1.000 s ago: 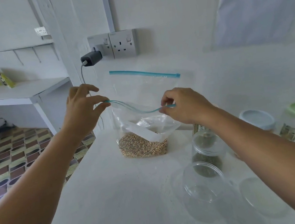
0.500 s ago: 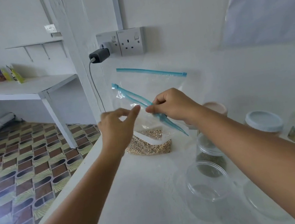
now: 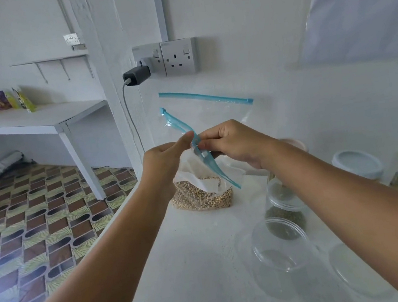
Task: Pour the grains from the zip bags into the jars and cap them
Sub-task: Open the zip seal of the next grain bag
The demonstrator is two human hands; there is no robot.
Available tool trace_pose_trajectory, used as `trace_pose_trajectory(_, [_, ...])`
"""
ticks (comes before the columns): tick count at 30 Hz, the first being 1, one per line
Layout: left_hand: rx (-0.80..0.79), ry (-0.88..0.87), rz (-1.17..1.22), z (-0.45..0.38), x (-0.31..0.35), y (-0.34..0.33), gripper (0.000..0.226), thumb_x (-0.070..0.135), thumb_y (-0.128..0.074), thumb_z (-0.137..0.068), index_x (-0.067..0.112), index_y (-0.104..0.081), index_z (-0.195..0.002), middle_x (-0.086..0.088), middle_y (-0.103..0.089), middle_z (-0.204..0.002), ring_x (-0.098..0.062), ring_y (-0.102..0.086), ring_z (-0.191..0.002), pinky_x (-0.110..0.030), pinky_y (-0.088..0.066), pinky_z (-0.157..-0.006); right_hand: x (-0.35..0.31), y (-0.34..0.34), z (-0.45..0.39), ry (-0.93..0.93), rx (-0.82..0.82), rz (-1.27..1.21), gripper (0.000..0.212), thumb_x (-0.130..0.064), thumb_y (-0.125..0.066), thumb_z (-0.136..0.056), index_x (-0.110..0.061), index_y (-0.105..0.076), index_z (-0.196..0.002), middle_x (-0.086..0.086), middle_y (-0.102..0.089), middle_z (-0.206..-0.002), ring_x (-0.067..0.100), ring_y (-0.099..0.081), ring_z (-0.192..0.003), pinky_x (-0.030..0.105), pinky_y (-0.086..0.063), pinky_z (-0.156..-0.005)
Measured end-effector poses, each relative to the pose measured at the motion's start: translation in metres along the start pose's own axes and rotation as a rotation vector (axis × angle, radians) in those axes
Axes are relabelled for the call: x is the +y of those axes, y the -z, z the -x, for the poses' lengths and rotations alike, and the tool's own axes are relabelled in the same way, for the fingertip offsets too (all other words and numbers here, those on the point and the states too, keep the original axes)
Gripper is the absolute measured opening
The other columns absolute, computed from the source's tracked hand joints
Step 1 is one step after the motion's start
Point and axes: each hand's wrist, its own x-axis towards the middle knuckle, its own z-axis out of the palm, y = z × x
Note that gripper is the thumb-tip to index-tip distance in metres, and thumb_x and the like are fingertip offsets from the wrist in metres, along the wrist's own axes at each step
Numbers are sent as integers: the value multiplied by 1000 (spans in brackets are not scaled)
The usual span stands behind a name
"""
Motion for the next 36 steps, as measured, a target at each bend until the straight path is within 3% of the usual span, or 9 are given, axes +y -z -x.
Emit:
trace_pose_trajectory(4, [53,-46,-32,-5,3,2,13,23,-79,-91,12,-78,-99,8,-63,-80,-7,-54,-74,-16,-42,-58,-6,-1,4,76,126,72,33,-11,-69,-98,-20,-70,-129,1,-79,-92,12,-76,-77,26,-58,-84])
trace_pose_trajectory(8, [106,-88,-96,-13,0,9,26,22,-66,-95,-2,-73,-102,-5,-52,-82,-14,-42,-67,-25,-35,-61,-6,3,7,174,214,341,30,-10,-58,-102,-31,-72,-117,-8,-73,-94,3,-69,-79,15,-49,-74])
trace_pose_trajectory(16, [368,-283,-266,-49,20,47,19,27,-59,-98,14,-68,-88,-3,-57,-81,-16,-45,-62,-26,-36,-52,-19,36,-7,106,398,674,35,-2,-49,-104,-14,-79,-118,8,-68,-124,25,-63,-117,25,-44,-97])
trace_pose_trajectory(23, [372,-380,-233,-60,46,47,18,32,-57,-95,20,-61,-83,-6,-51,-98,-17,-42,-61,-19,-32,-40,-32,41,-12,157,539,611,35,-2,-48,-105,-13,-77,-120,8,-67,-121,10,-54,-98,-5,-31,-66])
trace_pose_trajectory(26, [280,-384,-305,-54,37,39,20,32,-59,-94,24,-63,-76,-10,-60,-91,-21,-45,-69,-25,-34,-53,-27,40,-6,108,451,604,35,-4,-49,-104,-16,-78,-120,5,-69,-125,16,-62,-108,2,-34,-77])
trace_pose_trajectory(28, [215,-376,-347,-46,24,33,20,32,-63,-95,24,-69,-78,-25,-66,-113,-20,-50,-67,-28,-43,-59,-18,35,-1,33,338,608,37,-4,-49,-102,-20,-79,-118,1,-71,-129,15,-64,-114,13,-38,-86])
trace_pose_trajectory(31, [85,-378,-289,-31,8,27,19,30,-69,-99,24,-74,-81,-1,-70,-91,-16,-58,-78,-34,-53,-86,-13,33,5,-4,280,549,37,-8,-49,-102,-28,-78,-114,-3,-70,-127,11,-62,-99,17,-43,-74])
trace_pose_trajectory(33, [-9,-384,-252,-20,2,24,18,32,-71,-99,25,-76,-83,10,-68,-82,-11,-55,-77,-25,-47,-76,-23,33,7,-4,255,428,31,-16,-53,-102,-35,-74,-114,-3,-68,-120,16,-63,-100,20,-46,-77])
trace_pose_trajectory(36, [-100,-387,-226,-15,-10,19,14,35,-73,-96,28,-79,-86,10,-64,-69,-15,-48,-70,-29,-39,-68,-46,29,10,-19,119,242,25,-27,-55,-105,-39,-70,-120,-13,-63,-123,4,-57,-112,26,-42,-91])
